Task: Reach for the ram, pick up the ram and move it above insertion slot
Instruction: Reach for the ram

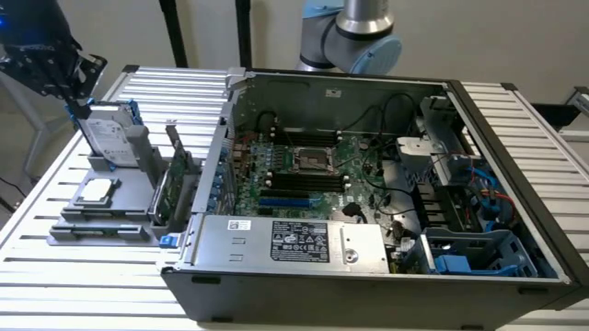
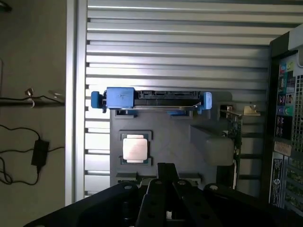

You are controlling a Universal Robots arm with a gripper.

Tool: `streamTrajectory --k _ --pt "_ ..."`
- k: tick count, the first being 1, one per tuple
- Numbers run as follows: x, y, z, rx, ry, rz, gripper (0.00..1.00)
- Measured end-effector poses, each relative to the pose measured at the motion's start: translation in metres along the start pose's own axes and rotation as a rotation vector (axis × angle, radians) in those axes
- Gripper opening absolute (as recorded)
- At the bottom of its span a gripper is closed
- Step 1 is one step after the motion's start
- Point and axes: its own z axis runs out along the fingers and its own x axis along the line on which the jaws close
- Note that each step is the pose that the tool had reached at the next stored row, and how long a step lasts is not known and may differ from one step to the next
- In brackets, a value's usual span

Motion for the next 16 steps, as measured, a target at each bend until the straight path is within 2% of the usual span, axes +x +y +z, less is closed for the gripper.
streamTrajectory --k 10,16 --pt "-0.002 -0.0431 -0.0016 0.0 -0.0001 0.0 0.11" --pt "-0.005 -0.0638 -0.0024 -0.0001 -0.0001 0.0 0.11"
